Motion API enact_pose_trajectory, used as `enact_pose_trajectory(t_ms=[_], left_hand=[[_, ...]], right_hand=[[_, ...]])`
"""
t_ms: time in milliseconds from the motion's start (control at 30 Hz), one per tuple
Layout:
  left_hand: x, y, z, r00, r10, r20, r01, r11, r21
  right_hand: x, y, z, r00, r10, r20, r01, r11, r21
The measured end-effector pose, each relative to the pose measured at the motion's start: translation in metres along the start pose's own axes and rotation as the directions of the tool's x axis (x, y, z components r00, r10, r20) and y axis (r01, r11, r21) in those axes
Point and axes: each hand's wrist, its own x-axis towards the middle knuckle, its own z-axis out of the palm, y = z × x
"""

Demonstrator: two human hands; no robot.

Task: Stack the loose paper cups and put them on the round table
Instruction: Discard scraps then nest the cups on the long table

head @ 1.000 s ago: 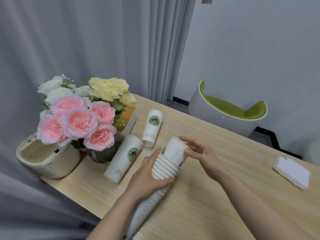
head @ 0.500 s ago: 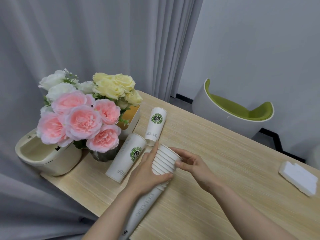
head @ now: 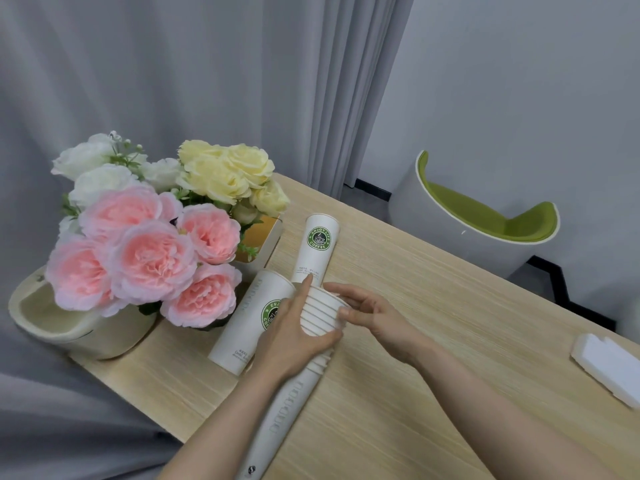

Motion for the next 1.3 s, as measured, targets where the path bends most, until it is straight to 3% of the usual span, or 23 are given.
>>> enact_pose_trajectory(t_ms=[233, 367, 500, 633, 767, 1100, 1300], left_hand=[[0.011, -0.005, -0.010, 1.000, -0.015, 0.016, 0.017, 0.993, -0.116], [0.008, -0.007, -0.008, 1.000, -0.010, 0.024, 0.013, 0.992, -0.128], [0.005, -0.006, -0.007, 1.000, 0.002, 0.014, 0.000, 0.992, -0.129], [0.003, -0.005, -0.007, 1.000, 0.008, -0.001, -0.008, 0.994, -0.111], [0.000, -0.007, -0.003, 1.000, 0.002, -0.013, -0.003, 0.996, -0.095], [-0.013, -0.007, 0.006, 0.999, 0.049, -0.020, -0.051, 0.996, -0.072], [-0.023, 0.002, 0.010, 0.993, 0.120, -0.019, -0.121, 0.992, -0.047]], right_hand=[[0.079, -0.033, -0.026, 0.976, -0.079, -0.203, 0.007, 0.943, -0.331], [0.126, -0.037, -0.045, 0.967, -0.082, -0.241, -0.054, 0.860, -0.507], [0.159, -0.036, -0.056, 0.967, -0.047, -0.250, -0.108, 0.814, -0.571], [0.175, -0.025, -0.055, 0.987, 0.051, -0.156, -0.140, 0.756, -0.640], [0.167, -0.011, -0.052, 0.972, -0.015, -0.234, -0.158, 0.696, -0.701], [0.085, -0.003, -0.083, 0.936, -0.071, -0.344, -0.054, 0.938, -0.341], [0.031, -0.012, -0.106, 0.903, -0.021, -0.428, -0.040, 0.990, -0.133]])
